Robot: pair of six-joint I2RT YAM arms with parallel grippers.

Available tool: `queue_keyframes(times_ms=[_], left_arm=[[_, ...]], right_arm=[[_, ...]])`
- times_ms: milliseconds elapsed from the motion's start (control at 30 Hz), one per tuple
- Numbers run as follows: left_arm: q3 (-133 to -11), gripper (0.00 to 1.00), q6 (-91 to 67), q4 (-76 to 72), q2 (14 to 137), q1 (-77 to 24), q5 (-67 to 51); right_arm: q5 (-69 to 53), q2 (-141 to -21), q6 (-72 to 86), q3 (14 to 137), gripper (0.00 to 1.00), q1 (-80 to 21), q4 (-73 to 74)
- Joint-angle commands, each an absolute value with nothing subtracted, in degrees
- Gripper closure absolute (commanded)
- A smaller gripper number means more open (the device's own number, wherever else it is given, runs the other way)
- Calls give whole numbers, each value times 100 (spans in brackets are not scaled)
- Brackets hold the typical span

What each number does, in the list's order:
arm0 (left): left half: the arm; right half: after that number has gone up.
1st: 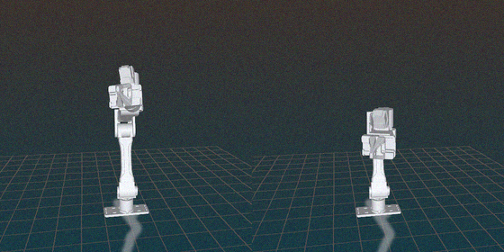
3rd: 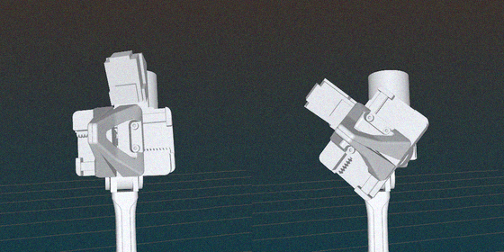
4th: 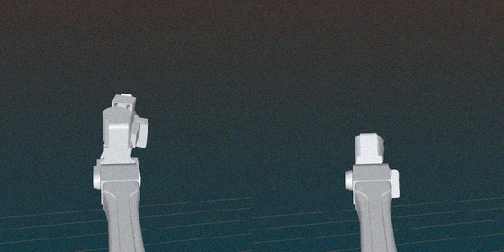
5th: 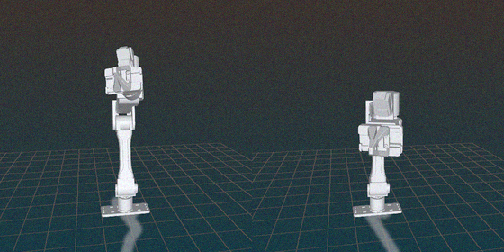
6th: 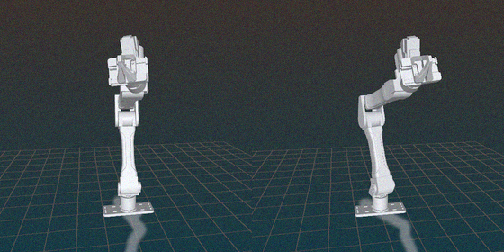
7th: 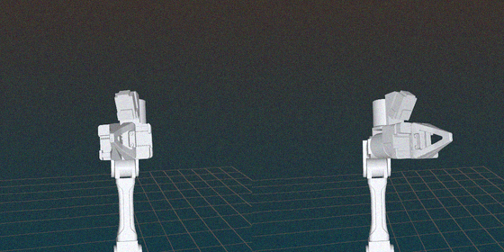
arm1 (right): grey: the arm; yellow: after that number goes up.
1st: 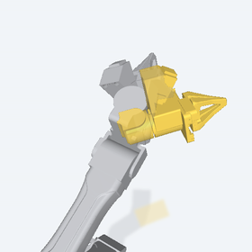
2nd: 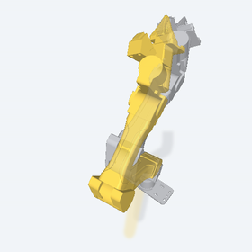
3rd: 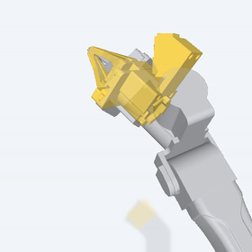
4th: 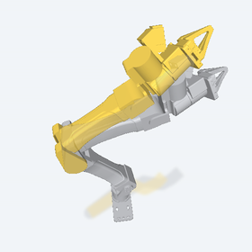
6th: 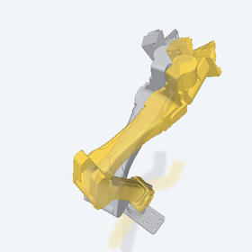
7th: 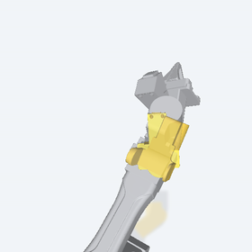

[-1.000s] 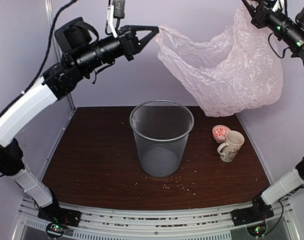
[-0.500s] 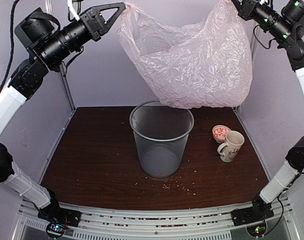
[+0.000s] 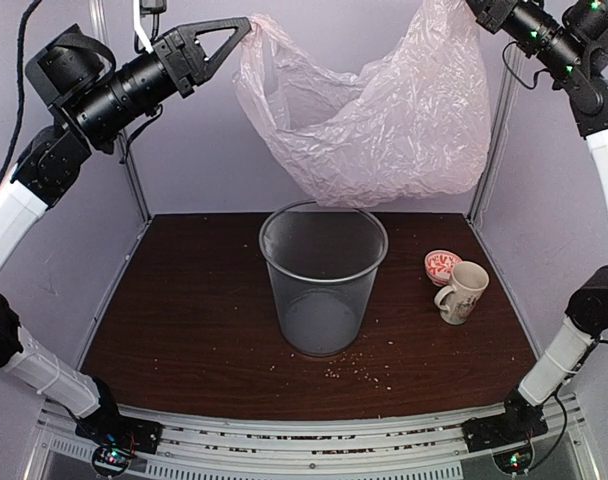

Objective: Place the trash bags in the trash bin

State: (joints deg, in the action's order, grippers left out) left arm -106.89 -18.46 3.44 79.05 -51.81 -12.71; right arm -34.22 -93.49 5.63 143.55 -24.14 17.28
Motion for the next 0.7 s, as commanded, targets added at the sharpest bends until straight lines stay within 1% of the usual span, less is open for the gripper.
queue_keyframes(times_ms=[0,133,300,467,667], left_arm=[[-10227,100,-2014,28,7526,-5168,-1346],[-9995,100,-1986,38,7257,-5180,-1171],[-10155,100,-1884,274,7153,-5170,-1115],[-10244,100,-1985,348,7081,-5181,-1304],[-9912,100,-2083,352,6883,-5180,-1334]], right_arm=[[-3678,-9290,562,14129,100,-2443,1678],[-3938,-9322,787,14158,100,-2455,1585],[-4329,-9321,1009,14188,100,-2564,1468],[-4366,-9170,1048,14018,100,-2709,1494],[-4411,-8906,1121,13588,100,-2815,1454]])
